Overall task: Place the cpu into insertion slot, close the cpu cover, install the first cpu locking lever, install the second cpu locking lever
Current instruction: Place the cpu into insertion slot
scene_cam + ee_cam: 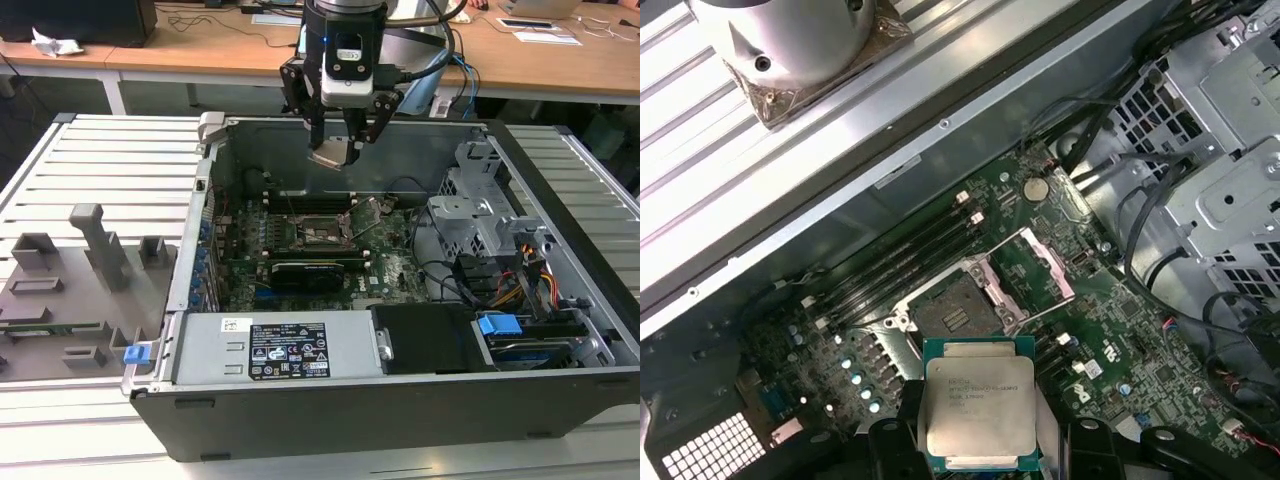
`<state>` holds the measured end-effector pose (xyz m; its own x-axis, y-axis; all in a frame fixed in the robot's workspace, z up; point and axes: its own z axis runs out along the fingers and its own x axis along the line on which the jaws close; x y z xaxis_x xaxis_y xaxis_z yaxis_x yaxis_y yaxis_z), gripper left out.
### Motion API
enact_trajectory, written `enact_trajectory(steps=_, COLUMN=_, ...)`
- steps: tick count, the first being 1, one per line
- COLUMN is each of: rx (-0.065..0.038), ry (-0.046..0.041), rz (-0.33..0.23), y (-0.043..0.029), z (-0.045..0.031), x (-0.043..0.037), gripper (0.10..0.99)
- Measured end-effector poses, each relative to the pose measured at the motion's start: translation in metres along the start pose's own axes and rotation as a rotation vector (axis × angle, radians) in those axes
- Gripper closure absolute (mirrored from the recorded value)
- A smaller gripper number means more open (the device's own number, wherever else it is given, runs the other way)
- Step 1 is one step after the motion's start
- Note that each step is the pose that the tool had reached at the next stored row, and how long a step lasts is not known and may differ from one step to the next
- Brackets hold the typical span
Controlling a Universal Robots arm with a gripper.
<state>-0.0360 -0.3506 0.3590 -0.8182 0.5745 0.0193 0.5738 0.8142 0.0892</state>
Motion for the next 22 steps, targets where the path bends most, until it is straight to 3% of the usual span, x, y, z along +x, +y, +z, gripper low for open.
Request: enact_trajectory(steps=22, rx=-0.002, ry=-0.0102, rz=0.114, y=-0.0001, z=0.0011, x=0.0000, gripper=0.561)
